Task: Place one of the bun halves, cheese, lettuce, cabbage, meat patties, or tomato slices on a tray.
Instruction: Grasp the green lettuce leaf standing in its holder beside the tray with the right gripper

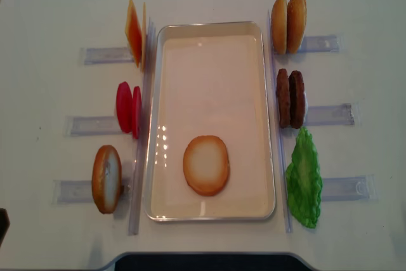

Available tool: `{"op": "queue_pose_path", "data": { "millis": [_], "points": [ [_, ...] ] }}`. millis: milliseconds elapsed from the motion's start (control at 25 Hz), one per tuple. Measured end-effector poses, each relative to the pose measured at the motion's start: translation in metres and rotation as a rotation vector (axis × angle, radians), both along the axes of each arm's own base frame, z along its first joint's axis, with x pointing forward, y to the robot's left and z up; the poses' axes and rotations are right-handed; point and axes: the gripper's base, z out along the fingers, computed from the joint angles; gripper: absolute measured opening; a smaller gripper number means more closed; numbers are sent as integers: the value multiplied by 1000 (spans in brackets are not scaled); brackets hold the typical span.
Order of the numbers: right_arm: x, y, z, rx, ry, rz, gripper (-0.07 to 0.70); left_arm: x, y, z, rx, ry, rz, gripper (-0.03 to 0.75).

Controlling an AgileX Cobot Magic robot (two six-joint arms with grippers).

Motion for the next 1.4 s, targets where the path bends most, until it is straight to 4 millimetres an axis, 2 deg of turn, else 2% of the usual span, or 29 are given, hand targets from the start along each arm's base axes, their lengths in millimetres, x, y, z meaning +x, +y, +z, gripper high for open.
{"op": "queue_pose_path", "data": {
  "millis": [320,520,880,1160,1280,1400],
  "points": [
    [78,-1,10,16,228,3,538,0,0,0,-1,0,-1,-7],
    [108,-2,18,26,259,4,538,0,0,0,-1,0,-1,-7],
    [112,0,23,52,248,0,538,0,0,0,-1,0,-1,-7],
    [112,6,24,162,251,-51,538,0,0,0,-1,0,-1,-7],
    [112,14,25,211,256,-36,538,0,0,0,-1,0,-1,-7],
    [109,31,25,237,273,7,538,0,0,0,-1,0,-1,-7]
  ]
}}
